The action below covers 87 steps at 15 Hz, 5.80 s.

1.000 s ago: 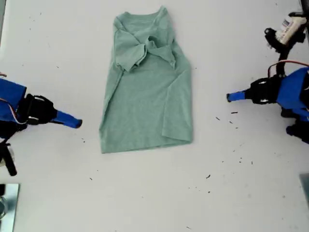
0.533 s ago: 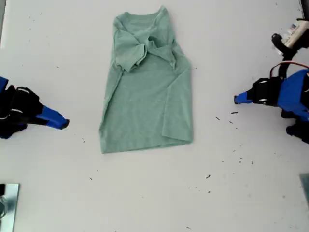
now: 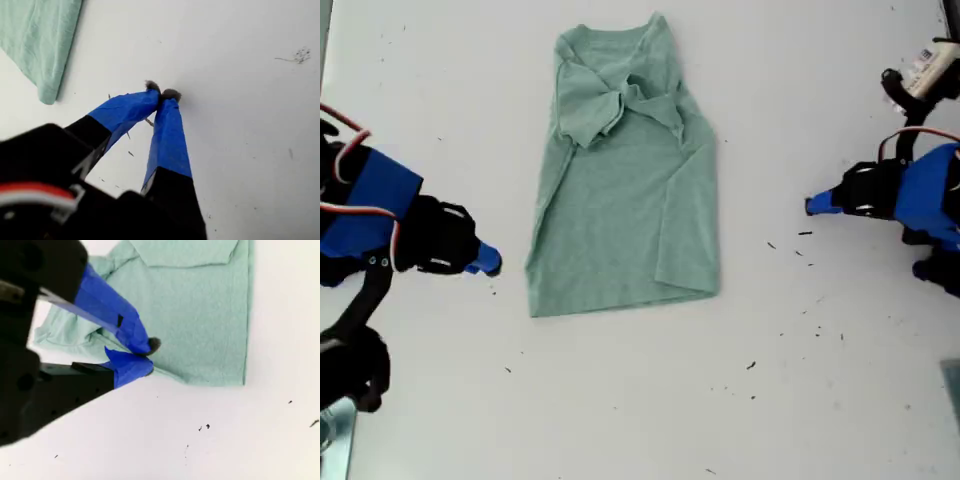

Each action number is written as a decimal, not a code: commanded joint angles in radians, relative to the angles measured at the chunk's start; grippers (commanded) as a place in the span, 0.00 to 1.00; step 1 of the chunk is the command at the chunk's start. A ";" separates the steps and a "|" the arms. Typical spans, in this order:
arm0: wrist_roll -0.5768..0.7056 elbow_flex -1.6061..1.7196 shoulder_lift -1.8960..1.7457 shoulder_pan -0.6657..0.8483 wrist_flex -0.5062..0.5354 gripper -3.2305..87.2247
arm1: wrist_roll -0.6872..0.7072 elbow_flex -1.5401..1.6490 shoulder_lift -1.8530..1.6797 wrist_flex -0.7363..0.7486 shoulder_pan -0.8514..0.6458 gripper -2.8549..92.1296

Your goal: Fold t shirt

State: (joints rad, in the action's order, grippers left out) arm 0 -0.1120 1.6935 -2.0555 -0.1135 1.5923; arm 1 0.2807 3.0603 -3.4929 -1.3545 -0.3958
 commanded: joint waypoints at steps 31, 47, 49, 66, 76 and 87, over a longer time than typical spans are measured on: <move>0.012 0.000 0.218 0.153 -0.176 0.03 | -0.034 0.041 -0.011 0.009 0.161 0.05; 0.212 -0.798 0.963 0.232 -0.092 0.32 | -0.098 0.041 -0.009 0.008 0.259 0.05; 0.184 -0.724 0.620 0.170 -0.009 0.23 | -0.098 0.041 -0.009 0.008 0.252 0.05; -0.268 1.536 -1.239 -0.008 -0.709 0.03 | -0.097 0.041 -0.005 0.006 0.230 0.05; -0.149 -0.242 0.167 -0.052 -0.049 0.03 | -0.206 -1.491 1.336 -0.279 0.482 0.01; 0.087 -0.428 0.569 0.006 -0.100 0.43 | -0.072 -1.927 1.977 -0.239 0.456 0.38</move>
State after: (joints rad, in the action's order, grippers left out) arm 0 -0.0307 1.3023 -1.5202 -0.1289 1.5217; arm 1 0.2163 1.1965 -1.5478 -1.6122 0.0736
